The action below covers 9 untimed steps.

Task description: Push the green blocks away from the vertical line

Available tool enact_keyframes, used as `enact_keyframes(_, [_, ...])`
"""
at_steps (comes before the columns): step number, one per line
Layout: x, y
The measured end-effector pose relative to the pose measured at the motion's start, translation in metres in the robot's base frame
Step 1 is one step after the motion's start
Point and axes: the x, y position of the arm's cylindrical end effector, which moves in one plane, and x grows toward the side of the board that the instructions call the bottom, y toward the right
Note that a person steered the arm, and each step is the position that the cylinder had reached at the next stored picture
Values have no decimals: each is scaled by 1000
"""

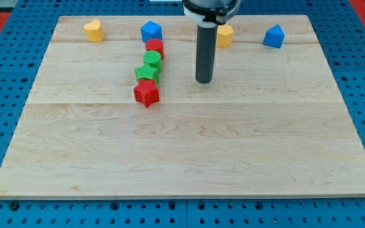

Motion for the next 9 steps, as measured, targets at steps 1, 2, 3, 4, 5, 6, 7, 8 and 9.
enact_keyframes(1, [5,-38])
enact_keyframes(2, [5,-83])
enact_keyframes(3, [4,-85])
enact_keyframes(4, [4,-90])
enact_keyframes(5, [2,-96])
enact_keyframes(6, [-4,-94])
enact_keyframes(7, [-7,-130])
enact_keyframes(8, [-6,-158])
enact_keyframes(9, [-8,-143])
